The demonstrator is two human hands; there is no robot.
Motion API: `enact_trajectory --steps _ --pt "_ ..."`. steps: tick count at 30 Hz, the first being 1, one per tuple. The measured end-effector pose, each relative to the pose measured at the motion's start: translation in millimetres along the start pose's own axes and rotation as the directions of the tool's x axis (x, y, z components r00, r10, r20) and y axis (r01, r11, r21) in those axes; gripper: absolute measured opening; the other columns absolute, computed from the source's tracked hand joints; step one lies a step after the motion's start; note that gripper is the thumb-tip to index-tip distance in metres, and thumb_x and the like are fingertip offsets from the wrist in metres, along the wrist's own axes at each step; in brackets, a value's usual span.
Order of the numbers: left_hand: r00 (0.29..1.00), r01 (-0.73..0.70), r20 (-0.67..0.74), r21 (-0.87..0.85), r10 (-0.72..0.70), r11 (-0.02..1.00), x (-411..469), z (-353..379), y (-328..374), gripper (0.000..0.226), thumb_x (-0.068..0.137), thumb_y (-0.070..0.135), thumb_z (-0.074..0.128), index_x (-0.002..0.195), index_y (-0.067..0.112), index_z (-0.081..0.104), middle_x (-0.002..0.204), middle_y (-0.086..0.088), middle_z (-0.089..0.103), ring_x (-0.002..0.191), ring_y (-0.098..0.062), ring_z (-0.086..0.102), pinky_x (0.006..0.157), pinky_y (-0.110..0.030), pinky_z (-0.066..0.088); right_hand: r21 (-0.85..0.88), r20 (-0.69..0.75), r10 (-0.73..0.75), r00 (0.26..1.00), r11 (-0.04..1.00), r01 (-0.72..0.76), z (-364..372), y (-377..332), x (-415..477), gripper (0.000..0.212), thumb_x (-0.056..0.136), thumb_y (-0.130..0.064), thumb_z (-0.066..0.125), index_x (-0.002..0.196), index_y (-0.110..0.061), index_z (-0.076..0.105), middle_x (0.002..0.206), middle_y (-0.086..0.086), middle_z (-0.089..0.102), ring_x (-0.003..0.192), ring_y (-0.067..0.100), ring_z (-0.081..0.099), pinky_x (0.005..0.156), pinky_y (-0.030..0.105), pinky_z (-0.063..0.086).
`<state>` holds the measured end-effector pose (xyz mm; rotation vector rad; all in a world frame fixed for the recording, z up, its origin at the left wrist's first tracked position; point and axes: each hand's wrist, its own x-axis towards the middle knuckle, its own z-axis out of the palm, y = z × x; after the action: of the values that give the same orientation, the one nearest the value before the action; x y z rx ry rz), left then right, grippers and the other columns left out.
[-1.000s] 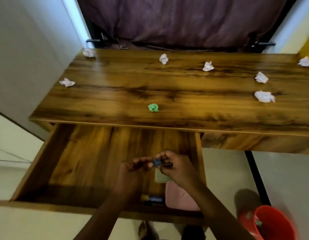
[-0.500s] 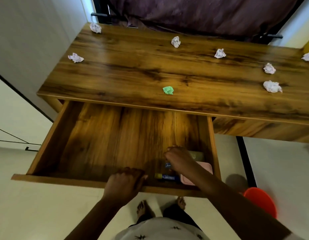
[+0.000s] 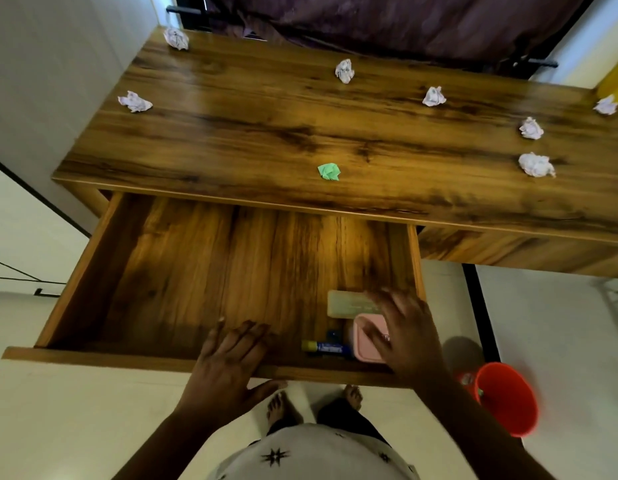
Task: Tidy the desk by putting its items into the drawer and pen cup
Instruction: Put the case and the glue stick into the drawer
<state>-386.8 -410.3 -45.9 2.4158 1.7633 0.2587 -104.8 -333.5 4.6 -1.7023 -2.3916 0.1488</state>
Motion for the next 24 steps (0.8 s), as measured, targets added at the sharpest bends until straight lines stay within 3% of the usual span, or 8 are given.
enact_trajectory --steps 3,6,9,13,18,24 --pt "0.998 0.049 -0.042 0.102 -0.045 0.994 -8 4 -2 0.081 0.081 0.075 0.041 0.139 0.018 0.047 0.146 -0.004 0.044 0.138 -0.019 0.031 0.111 -0.060 0.018 -0.012 0.082 -0.031 0.996 0.999 0.033 22 -14 -42 0.067 0.093 -0.063 0.019 0.139 -0.018 0.037 0.143 0.003 0.047 0.131 0.018 0.036 0.111 0.045 0.018" --pt "0.995 0.057 -0.087 0.164 -0.044 0.985 -6 7 -1 0.087 0.077 0.077 0.044 0.138 0.016 0.047 0.147 -0.007 0.041 0.139 -0.022 0.031 0.110 -0.062 0.018 -0.091 0.110 -0.092 0.990 0.991 0.102 42 -26 -54 0.073 0.090 -0.068 0.019 0.142 -0.019 0.033 0.148 0.001 0.032 0.134 0.018 0.031 0.113 0.045 0.003" --pt "0.991 0.057 -0.133 0.201 -0.031 0.978 2 10 -2 0.088 0.076 0.078 0.045 0.138 0.015 0.047 0.147 -0.007 0.040 0.139 -0.022 0.030 0.110 -0.062 0.018 -0.121 0.063 -0.093 0.994 0.988 0.100 49 -24 -46 0.077 0.087 -0.071 0.024 0.143 -0.019 0.033 0.148 0.001 0.031 0.136 0.018 0.030 0.114 0.046 0.005" --pt "0.987 0.059 -0.161 0.219 -0.024 0.974 21 11 -9 0.089 0.075 0.079 0.045 0.138 0.016 0.047 0.147 -0.007 0.040 0.139 -0.022 0.029 0.111 -0.061 0.018 -0.139 0.044 -0.111 0.993 0.983 0.116 53 -16 -29 0.083 0.083 -0.075 0.031 0.143 -0.018 0.033 0.149 0.002 0.032 0.136 0.019 0.030 0.109 0.052 0.023" --pt "0.989 0.063 -0.143 0.222 -0.031 0.973 67 9 -29 0.093 0.076 0.079 0.039 0.143 0.015 0.039 0.152 -0.010 0.032 0.142 -0.025 0.024 0.112 -0.059 0.015 -0.145 0.054 -0.078 0.995 0.986 0.085 56 -3 19 0.095 0.076 -0.079 0.041 0.146 -0.016 0.029 0.153 0.005 0.030 0.141 0.022 0.024 0.112 0.049 0.016" --pt "0.989 0.093 -0.129 0.186 -0.069 0.978 134 0 -50 0.096 0.079 0.081 0.029 0.147 0.014 0.031 0.155 -0.011 0.025 0.145 -0.024 0.016 0.114 -0.057 0.010 -0.161 0.100 -0.028 0.995 0.986 0.044 49 9 85 0.095 0.078 -0.080 0.033 0.145 -0.013 0.032 0.150 0.008 0.036 0.139 0.024 0.034 0.112 0.051 0.019"
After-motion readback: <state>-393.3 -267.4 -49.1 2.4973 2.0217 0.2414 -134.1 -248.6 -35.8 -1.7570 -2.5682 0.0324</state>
